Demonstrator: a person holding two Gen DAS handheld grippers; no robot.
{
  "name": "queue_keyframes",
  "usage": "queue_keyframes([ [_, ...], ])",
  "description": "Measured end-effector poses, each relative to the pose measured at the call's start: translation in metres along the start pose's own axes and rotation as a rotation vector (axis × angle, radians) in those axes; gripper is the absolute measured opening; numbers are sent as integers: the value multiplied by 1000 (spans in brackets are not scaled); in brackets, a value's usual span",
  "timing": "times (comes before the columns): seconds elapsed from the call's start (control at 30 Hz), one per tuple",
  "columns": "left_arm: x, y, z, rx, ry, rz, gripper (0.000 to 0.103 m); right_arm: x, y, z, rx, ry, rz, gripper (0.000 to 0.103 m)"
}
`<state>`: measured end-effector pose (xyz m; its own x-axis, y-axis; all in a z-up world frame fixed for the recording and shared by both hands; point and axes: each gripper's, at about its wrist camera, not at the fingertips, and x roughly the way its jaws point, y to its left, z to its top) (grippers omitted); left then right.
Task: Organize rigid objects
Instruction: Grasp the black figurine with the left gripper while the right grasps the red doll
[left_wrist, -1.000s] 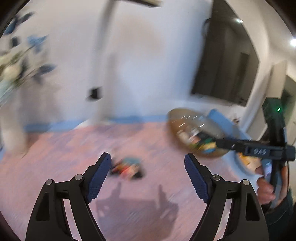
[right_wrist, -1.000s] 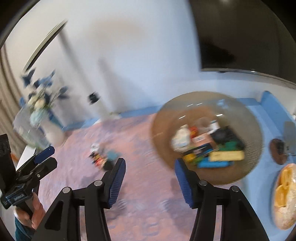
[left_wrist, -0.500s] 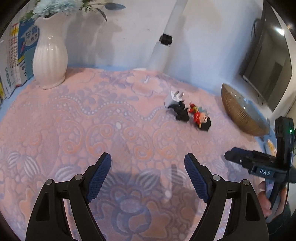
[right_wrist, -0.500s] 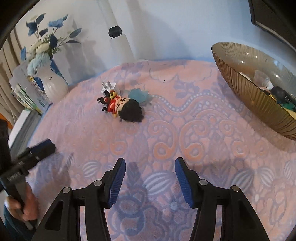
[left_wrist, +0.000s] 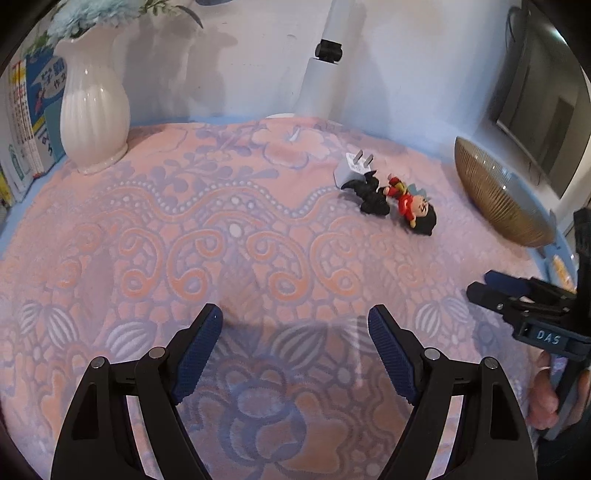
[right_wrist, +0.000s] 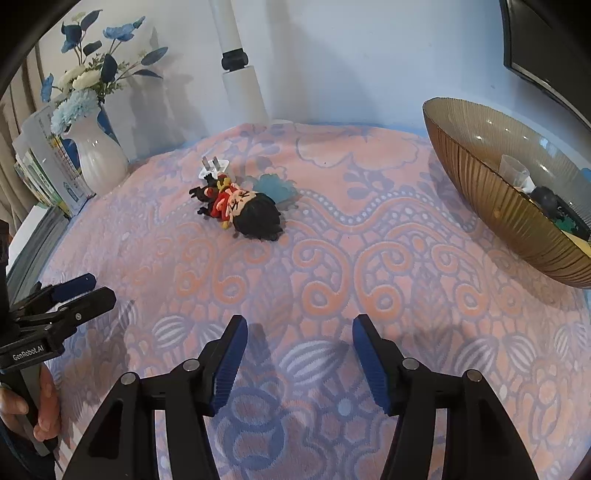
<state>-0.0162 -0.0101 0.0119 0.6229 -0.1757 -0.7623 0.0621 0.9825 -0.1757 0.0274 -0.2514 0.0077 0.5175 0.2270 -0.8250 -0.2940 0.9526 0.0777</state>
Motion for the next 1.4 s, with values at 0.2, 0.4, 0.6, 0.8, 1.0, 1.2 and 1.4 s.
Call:
queue_keyframes([
  [0.2,-15,-15,23,77,40,22,80,-14,35,16,-171,53,15,58],
  [0.4,-3,-24,60,141,33,-32,80,22,46,62,-188,49,-12,49],
  [0.6,39,-28,76,149,61,-168,73,53,30,77,-94,40,96,44],
  [0.8,52,-35,84,139,51,-206,73,44,26,66,-112,21,107,43],
  [1.0,73,-52,92,157,60,-165,73,25,-4,46,-26,5,77,43],
  [1.2,90,-61,94,170,44,-101,45,22,-18,38,7,-26,105,43],
  [1.4,73,-61,83,190,32,-144,44,20,-14,35,-25,-39,77,43],
])
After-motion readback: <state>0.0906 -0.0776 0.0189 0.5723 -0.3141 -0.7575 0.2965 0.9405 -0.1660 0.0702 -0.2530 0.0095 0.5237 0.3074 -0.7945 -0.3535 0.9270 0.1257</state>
